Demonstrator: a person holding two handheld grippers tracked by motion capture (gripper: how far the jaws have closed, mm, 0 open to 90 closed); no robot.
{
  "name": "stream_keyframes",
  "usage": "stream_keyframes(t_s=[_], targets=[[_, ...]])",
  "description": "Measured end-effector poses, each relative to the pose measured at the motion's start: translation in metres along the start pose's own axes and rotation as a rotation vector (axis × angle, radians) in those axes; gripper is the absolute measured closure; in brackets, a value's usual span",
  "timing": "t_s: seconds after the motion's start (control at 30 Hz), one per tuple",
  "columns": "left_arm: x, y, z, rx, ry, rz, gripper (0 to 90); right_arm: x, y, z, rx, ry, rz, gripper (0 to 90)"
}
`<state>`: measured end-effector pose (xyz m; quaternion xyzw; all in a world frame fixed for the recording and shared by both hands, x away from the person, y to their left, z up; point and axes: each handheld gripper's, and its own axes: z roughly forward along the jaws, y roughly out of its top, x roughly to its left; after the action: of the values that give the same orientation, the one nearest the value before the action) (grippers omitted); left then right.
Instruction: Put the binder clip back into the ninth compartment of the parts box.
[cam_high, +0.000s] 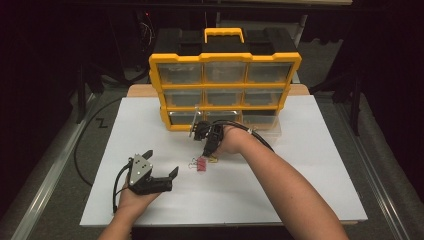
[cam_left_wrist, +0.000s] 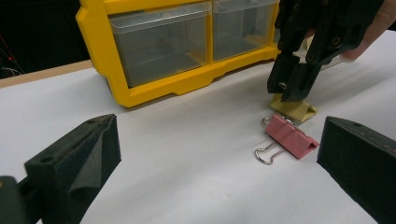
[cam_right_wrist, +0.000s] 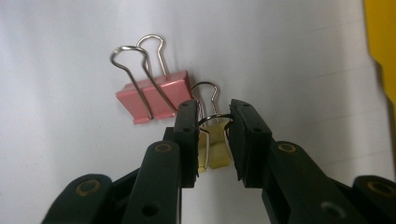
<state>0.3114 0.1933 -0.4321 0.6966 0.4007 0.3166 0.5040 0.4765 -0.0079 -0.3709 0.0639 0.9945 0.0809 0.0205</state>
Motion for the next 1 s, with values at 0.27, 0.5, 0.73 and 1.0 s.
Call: stream_keyframes(t_s=[0.27,0.5,0.73,1.0], targets=[[0.000,0.000,0.000,0.003,-0.001,0.003,0.3,-0.001,-0.010,-0.016,-0.028,-0.014,0.020,76.0],[-0.001,0.000,0.001,0.007,-0.002,0.004,0.3,0.000,-0.018,-0.024,-0.024,-0.030,0.019,76.3],[-0.001,0.000,0.001,0.010,-0.003,0.010,0.3,0.001,-0.026,-0.031,-0.038,-0.031,0.016,76.6],[-0.002,0.000,0.002,0.009,-0.005,0.010,0.3,0.003,-0.032,-0.042,-0.046,-0.037,0.020,89.2]])
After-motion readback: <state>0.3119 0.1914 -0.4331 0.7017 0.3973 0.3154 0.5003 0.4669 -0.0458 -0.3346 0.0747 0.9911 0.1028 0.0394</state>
